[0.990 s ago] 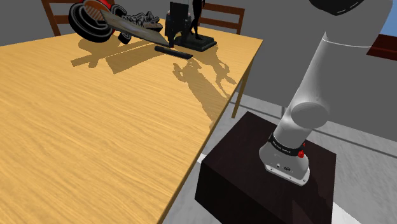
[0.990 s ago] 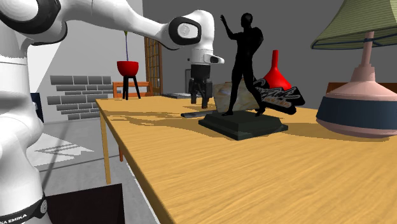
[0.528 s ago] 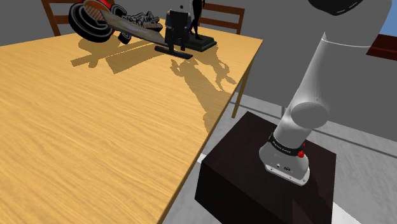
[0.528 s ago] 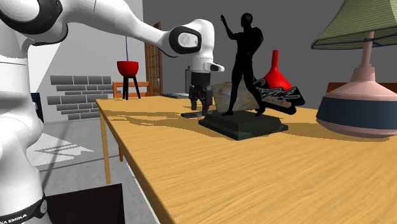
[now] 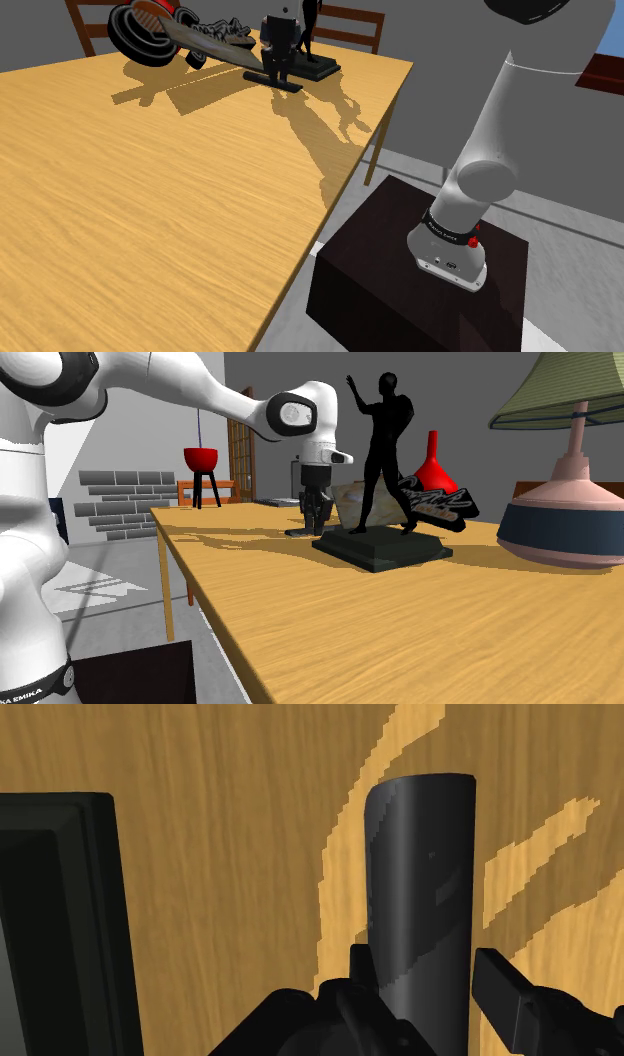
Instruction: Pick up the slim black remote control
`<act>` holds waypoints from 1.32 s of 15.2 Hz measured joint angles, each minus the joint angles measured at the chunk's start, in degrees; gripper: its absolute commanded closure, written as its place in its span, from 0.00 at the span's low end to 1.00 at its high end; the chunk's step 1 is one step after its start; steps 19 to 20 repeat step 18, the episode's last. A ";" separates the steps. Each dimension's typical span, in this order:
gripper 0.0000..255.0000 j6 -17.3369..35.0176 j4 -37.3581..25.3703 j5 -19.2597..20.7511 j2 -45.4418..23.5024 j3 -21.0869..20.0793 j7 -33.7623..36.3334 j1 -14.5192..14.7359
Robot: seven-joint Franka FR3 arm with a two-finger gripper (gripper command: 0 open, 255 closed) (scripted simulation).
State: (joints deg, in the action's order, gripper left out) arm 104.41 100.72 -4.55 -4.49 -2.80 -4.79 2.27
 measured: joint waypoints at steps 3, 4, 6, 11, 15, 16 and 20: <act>1.00 -0.26 -0.16 -0.05 0.07 -0.02 -0.02 0.02; 1.00 -0.83 -0.65 -0.05 0.10 -0.03 -0.02 0.02; 1.00 -2.12 -1.98 -0.03 0.01 -0.05 0.13 0.05; 1.00 -5.93 -5.66 0.03 0.09 0.01 0.31 -0.02; 1.00 -8.97 -9.08 0.05 -0.30 0.08 0.40 -0.11; 1.00 -9.87 -10.10 0.07 -0.40 0.03 0.60 -0.04; 1.00 -11.14 -11.49 0.09 -0.49 -0.05 0.85 0.04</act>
